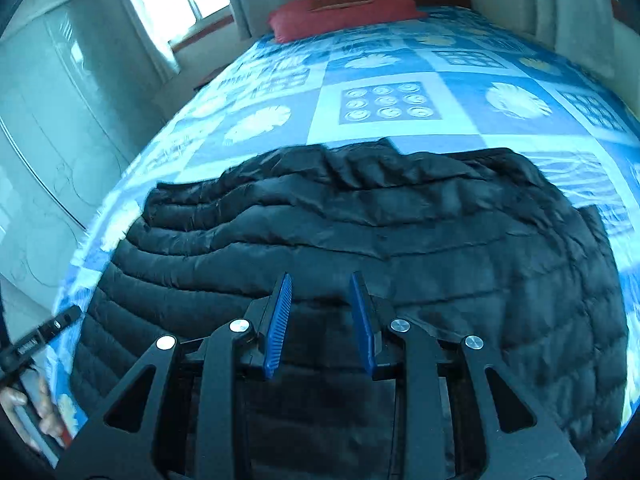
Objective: Fold large clothes
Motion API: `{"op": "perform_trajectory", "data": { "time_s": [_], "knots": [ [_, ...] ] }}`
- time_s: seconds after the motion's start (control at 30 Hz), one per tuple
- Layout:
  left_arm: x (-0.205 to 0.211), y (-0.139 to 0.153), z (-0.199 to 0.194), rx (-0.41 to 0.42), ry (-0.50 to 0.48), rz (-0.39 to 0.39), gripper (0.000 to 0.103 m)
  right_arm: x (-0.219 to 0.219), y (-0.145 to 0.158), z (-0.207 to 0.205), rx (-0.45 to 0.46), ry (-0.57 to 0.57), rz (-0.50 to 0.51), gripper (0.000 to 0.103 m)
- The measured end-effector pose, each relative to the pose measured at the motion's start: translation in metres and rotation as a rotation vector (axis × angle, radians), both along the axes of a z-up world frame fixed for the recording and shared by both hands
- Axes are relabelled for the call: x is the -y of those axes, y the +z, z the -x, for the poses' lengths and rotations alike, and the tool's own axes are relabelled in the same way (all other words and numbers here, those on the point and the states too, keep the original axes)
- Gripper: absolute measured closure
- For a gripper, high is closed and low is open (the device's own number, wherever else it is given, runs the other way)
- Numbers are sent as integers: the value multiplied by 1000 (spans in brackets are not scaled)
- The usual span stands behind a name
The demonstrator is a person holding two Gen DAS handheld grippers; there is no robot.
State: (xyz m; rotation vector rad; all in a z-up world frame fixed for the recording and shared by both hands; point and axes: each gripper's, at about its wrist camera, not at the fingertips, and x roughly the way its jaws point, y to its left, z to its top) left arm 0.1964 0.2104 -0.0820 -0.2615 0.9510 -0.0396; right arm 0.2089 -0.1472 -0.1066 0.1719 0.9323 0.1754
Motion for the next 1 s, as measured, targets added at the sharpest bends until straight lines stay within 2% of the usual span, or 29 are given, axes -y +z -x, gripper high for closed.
{"op": "perform_trajectory", "data": {
  "time_s": [0.1, 0.17, 0.43, 0.63, 0.73, 0.8, 0.87, 0.9, 0.93, 1.0],
  "knots": [
    [-1, -6, -10, -15, 1, 2, 30, -15, -29, -8, -53, 13, 69, 72],
    [-1, -10, -15, -21, -1, 15, 30, -18, -38, -5, -35, 11, 89, 72],
    [3, -32, -39, -90, -33, 52, 30, -23, -46, 2, -21, 6, 113, 72],
    [11, -49, -49, -123, -66, 13, 23, -26, -48, 2, -7, 3, 119, 72],
    [7, -58, -55, -155, -71, 56, 19, -26, -48, 4, -2, 3, 116, 72],
    [-2, -61, -60, -189, -61, 137, 19, -26, -48, 5, 1, 3, 116, 72],
    [-3, -63, -60, -189, -77, 167, 20, -26, -48, 5, 4, 2, 120, 72],
    [-1, -64, -60, -181, -92, 158, 22, -26, -48, 6, 6, 2, 123, 72],
    [2, -65, -59, -169, -114, 156, 30, -27, -48, 6, 9, 0, 127, 72],
    [6, -65, -57, -153, -123, 160, 40, -28, -48, 7, 13, -1, 133, 72]
  ]
}}
